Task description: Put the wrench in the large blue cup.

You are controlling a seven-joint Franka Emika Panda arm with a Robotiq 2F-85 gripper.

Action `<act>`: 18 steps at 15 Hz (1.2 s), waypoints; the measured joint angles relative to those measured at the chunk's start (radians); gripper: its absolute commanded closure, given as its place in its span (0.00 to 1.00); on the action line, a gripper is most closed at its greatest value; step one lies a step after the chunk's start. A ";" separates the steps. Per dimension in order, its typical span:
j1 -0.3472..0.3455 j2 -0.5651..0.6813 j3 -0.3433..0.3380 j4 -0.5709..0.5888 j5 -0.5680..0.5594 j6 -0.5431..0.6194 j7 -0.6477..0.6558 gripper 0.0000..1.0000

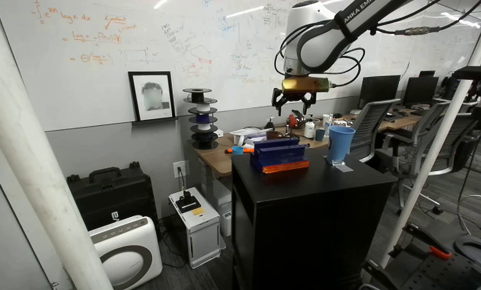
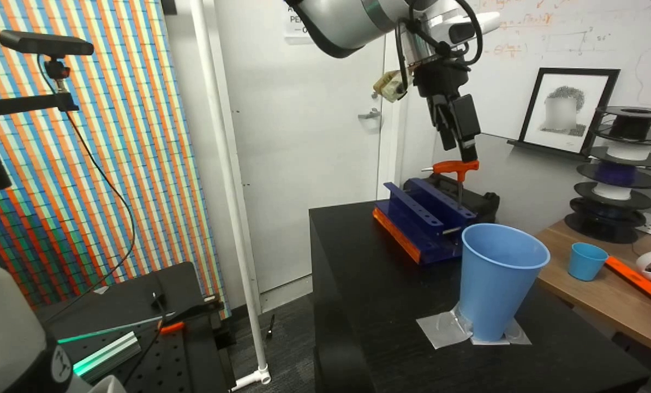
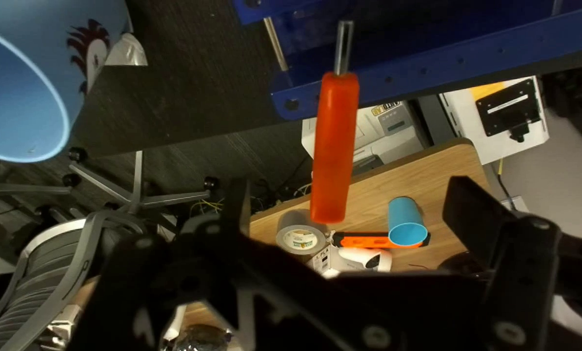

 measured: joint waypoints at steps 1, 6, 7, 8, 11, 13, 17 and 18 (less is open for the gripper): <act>0.000 0.011 0.000 0.000 0.013 0.008 0.000 0.00; 0.000 0.059 -0.014 -0.001 0.058 0.060 0.001 0.42; 0.000 0.064 -0.018 -0.001 0.059 0.072 0.001 0.50; 0.000 0.066 -0.021 -0.001 0.059 0.080 0.001 0.58; 0.000 0.066 -0.028 -0.001 0.059 0.097 0.003 0.81; 0.000 0.064 -0.032 -0.001 0.059 0.104 0.003 0.94; 0.002 0.044 -0.030 -0.002 0.069 0.105 0.001 0.91; 0.003 0.033 -0.028 -0.002 0.073 0.104 0.000 0.91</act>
